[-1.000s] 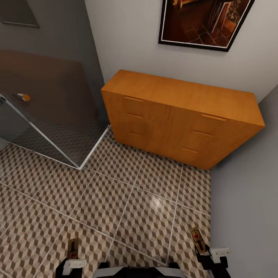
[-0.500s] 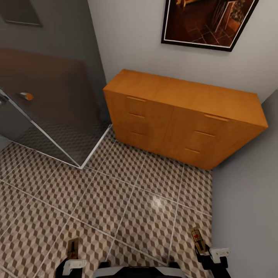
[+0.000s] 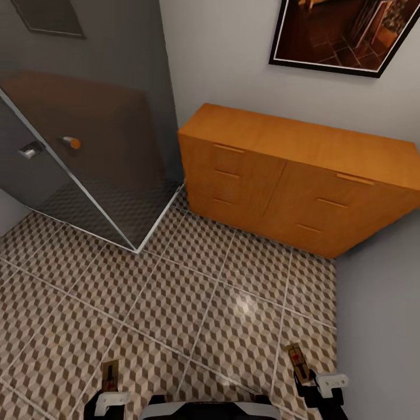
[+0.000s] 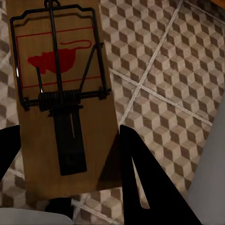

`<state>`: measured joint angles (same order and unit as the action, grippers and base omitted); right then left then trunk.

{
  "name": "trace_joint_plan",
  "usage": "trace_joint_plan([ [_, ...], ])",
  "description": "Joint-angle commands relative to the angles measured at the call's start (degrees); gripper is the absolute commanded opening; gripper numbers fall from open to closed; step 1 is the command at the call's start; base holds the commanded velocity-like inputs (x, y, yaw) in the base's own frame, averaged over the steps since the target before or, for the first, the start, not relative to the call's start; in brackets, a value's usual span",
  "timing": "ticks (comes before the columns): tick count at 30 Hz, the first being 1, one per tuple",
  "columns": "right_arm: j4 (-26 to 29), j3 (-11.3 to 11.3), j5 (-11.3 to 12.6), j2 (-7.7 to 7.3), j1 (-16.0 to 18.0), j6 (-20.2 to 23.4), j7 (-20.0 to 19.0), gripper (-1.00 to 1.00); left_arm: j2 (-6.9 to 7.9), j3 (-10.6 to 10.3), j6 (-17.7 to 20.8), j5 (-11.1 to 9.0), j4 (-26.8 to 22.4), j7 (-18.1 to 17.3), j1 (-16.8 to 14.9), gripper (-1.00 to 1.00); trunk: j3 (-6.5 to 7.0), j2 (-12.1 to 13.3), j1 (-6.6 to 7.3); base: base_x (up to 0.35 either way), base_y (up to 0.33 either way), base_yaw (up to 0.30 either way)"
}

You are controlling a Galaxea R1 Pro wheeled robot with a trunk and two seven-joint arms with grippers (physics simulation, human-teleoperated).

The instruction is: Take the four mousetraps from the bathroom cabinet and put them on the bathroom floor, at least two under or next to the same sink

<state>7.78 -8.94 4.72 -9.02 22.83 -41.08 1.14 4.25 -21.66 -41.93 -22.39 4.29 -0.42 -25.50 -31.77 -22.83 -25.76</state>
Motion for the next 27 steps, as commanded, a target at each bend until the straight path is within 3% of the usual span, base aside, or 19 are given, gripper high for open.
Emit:
trace_joint_plan([
  [1,0.0,-0.5,0.7,0.0,0.0,-0.2,-0.1,-1.0,-0.03,-0.5,-0.3,-0.3,0.2,0.0,-0.1,-1.0,-0.1,-0.1,-0.03,0.0,0.28,0.089],
  [18,0.0,-0.5,0.6,0.32,0.0,-0.2,-0.1,-1.0,-0.03,-0.5,-0.3,-0.3,0.2,0.0,-0.1,-1.0,-1.06,-0.1,-0.03,-0.037,0.276,0.199],
  [27,0.0,-0.5,0.6,0.32,0.0,-0.2,-0.1,-1.0,-0.03,-0.5,-0.3,-0.3,0.2,0.0,-0.1,-1.0,-1.61,-0.1,-0.03,-0.006,0.155,0.22],
])
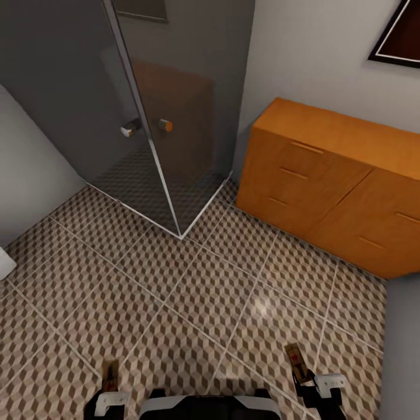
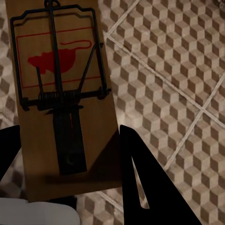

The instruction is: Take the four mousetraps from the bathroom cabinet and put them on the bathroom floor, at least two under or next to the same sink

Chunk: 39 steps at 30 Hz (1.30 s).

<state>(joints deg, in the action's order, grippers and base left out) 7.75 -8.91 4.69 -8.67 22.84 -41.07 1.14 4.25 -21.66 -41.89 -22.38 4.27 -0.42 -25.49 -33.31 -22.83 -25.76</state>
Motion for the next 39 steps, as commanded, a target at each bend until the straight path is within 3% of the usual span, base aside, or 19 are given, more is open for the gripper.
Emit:
trace_joint_plan([
  [1,0.0,-0.5,0.7,-0.03,0.0,-0.2,-0.1,-1.0,-0.03,-0.5,-0.3,-0.3,0.2,0.0,-0.1,-1.0,-0.13,-0.1,-0.03,0.0,0.026,0.221],
  [13,0.0,-0.5,0.7,0.23,0.0,-0.2,-0.1,-1.0,-0.03,-0.5,-0.2,-0.3,0.2,0.0,-0.1,-1.0,-0.62,-0.1,-0.03,0.0,0.003,0.225],
  [39,0.0,-0.5,0.7,0.41,0.0,-0.2,-0.1,-1.0,-0.03,-0.5,-0.1,-0.3,0.2,0.0,-0.1,-1.0,0.97,-0.1,-0.03,0.0,0.0,0.232],
])
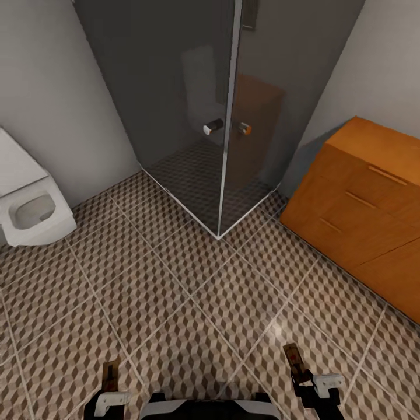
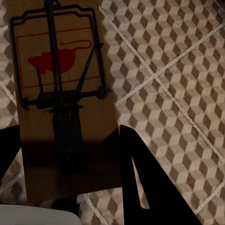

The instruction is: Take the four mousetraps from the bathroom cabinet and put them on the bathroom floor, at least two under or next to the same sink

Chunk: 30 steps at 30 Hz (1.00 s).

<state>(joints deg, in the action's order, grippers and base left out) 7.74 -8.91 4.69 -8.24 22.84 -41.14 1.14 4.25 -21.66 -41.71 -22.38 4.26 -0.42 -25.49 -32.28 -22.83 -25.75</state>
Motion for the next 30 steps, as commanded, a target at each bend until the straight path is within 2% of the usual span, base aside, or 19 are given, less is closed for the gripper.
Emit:
trace_joint_plan([
  [1,0.0,-0.5,0.7,-0.03,0.0,-0.2,-0.1,-1.0,-0.04,-0.5,-0.3,-0.3,0.2,0.0,-0.1,-1.0,0.0,-0.1,-0.03,0.0,0.0,0.222],
  [30,-0.1,-0.5,0.7,0.24,0.0,-0.2,-0.1,-1.0,-0.3,-0.5,-0.3,-0.3,0.2,-0.1,-0.1,-1.0,1.94,-0.1,-0.03,0.0,0.0,0.221],
])
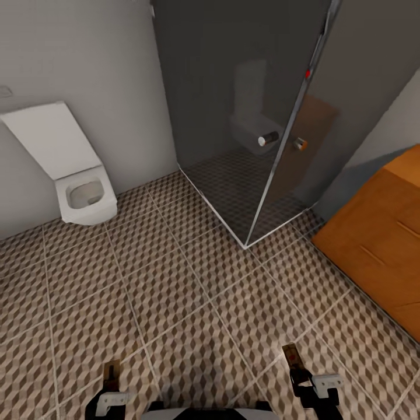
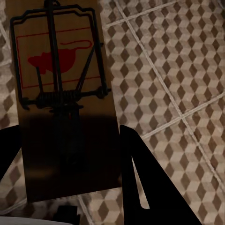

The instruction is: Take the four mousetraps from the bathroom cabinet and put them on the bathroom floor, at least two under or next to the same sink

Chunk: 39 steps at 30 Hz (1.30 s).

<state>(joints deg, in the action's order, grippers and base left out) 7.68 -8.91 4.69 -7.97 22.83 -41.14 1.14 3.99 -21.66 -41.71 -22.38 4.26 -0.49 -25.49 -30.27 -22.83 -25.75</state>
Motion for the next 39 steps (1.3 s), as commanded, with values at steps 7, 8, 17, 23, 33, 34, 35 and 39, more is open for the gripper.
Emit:
trace_joint_plan([
  [7,0.0,-0.5,0.7,0.02,0.0,-0.2,-0.1,-1.0,-0.04,-0.5,-0.3,-0.3,0.2,0.0,-0.1,-1.0,0.4,-0.1,-0.03,0.0,0.0,0.221],
  [8,0.0,-0.5,0.7,0.03,0.0,-0.2,-0.1,-1.0,-0.04,-0.5,-0.3,-0.3,0.2,0.0,-0.1,-1.0,0.47,-0.1,-0.03,0.0,0.0,0.221],
  [17,-1.0,-0.6,0.7,0.06,0.0,-0.2,-0.1,-1.0,-0.1,-0.5,-0.3,-0.3,0.2,0.0,-0.1,-1.0,1.07,-0.1,-0.03,0.0,0.0,0.222],
  [23,-1.2,-0.6,0.6,0.5,0.0,-0.3,-0.1,-1.0,-0.12,-0.5,-0.3,-0.3,0.2,0.0,-0.1,-1.0,1.47,-0.1,-0.03,0.0,0.0,0.222],
  [33,-1.2,-0.6,0.6,0.76,0.0,-0.3,-0.1,-1.0,-0.13,-0.5,-0.2,-0.3,0.2,0.0,-0.1,-1.0,2.14,-0.1,-0.03,0.0,0.0,0.221],
  [34,-1.2,-0.6,0.6,0.76,0.0,-0.3,-0.1,-1.0,-0.13,-0.5,-0.2,-0.3,0.2,0.0,-0.1,-1.0,2.21,-0.1,-0.03,0.0,0.0,0.222],
  [35,-1.2,-0.6,0.6,0.76,0.0,-0.3,-0.1,-1.0,-0.13,-0.5,-0.2,-0.3,0.2,0.0,-0.1,-1.0,2.27,-0.1,-0.03,0.005,0.0,0.222],
  [39,-1.2,-0.6,0.6,0.76,0.0,-0.3,-0.1,-1.0,-0.13,-0.5,-0.2,-0.3,0.2,0.0,-0.1,-1.0,2.54,-0.1,-0.03,0.047,-0.013,0.222],
])
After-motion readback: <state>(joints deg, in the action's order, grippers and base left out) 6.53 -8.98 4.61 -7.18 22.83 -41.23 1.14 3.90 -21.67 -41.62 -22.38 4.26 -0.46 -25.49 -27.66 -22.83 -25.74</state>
